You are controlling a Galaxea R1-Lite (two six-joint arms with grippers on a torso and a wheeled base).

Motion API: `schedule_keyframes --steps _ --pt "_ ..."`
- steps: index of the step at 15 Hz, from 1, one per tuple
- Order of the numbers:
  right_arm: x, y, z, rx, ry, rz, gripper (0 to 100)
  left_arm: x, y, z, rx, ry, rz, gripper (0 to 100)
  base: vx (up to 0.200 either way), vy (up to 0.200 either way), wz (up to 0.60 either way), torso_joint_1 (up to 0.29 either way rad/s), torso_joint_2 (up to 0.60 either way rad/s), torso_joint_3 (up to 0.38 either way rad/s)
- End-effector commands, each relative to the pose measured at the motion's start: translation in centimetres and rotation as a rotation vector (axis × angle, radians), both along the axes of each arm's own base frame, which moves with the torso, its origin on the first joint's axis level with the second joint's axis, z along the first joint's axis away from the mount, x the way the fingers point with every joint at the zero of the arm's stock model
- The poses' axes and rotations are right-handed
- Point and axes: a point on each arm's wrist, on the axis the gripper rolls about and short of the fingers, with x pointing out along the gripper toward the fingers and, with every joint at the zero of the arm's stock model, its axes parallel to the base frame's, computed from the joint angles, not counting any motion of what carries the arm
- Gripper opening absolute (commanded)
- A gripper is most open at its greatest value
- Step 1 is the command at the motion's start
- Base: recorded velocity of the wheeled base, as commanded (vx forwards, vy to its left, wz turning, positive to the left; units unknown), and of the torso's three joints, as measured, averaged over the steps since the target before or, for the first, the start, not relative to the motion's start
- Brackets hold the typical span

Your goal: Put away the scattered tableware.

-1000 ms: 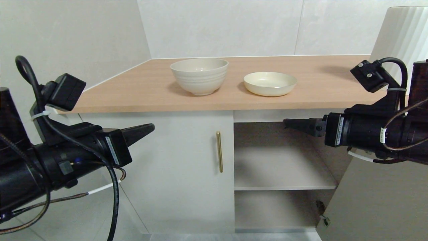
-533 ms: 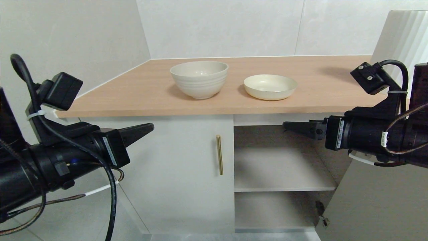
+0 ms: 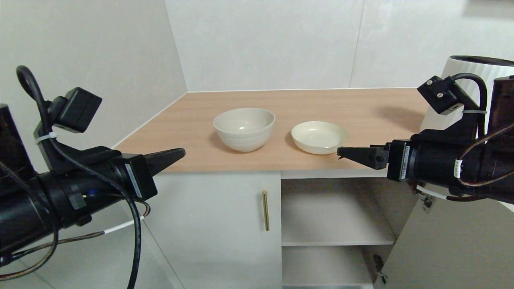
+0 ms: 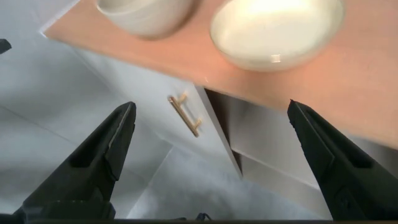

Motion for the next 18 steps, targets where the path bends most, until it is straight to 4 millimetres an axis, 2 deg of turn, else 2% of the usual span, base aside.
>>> schedule_keyframes --steps 1,6,7,9,10,12,13,17,18 --pt "0.1 0.1 0.0 0.000 0.000 0.001 100 0.1 0.0 -0.1 0.002 0.004 0.000 0 0.000 0.000 0.00 0.144 -0.47 -0.330" --pt "0.7 0.5 0.8 0.014 -0.022 -0.002 100 0.7 -0.3 -0.1 0.003 0.009 -0.003 0 0.000 0.000 0.00 0.155 -0.45 -0.302" --pt "1.2 0.3 0.8 0.020 -0.027 -0.011 100 0.9 -0.5 0.7 -0.010 -0.011 -0.035 0 0.000 0.000 0.00 0.071 -0.19 -0.119" --pt "3.7 0.5 1.5 0.036 -0.057 -0.045 100 1.3 -0.7 1.6 -0.022 -0.023 -0.071 0 0.000 0.000 0.00 0.034 -0.09 -0.061" --pt "6.0 1.3 1.1 0.020 -0.034 -0.075 100 2.3 -1.0 2.6 -0.012 0.004 -0.066 0 0.000 0.000 0.00 0.000 0.00 0.000" --pt "7.3 1.5 -0.9 -0.047 0.065 -0.124 100 3.7 -1.3 3.1 0.010 0.061 -0.055 0 0.000 0.000 0.00 0.000 0.00 0.000" --pt "7.6 1.5 -0.9 -0.056 0.069 -0.142 100 4.1 -1.4 3.3 0.014 0.072 -0.053 0 0.000 0.000 0.00 0.000 0.00 0.000" --pt "7.4 1.0 -0.1 -0.081 0.039 -0.287 100 8.9 -2.1 3.3 0.045 0.275 0.029 0 0.000 0.000 0.00 0.000 0.00 0.000" --pt "7.3 1.0 -0.1 -0.082 0.038 -0.290 100 9.4 -2.3 3.4 0.037 0.298 0.047 0 0.000 0.000 0.00 0.000 0.00 0.000"
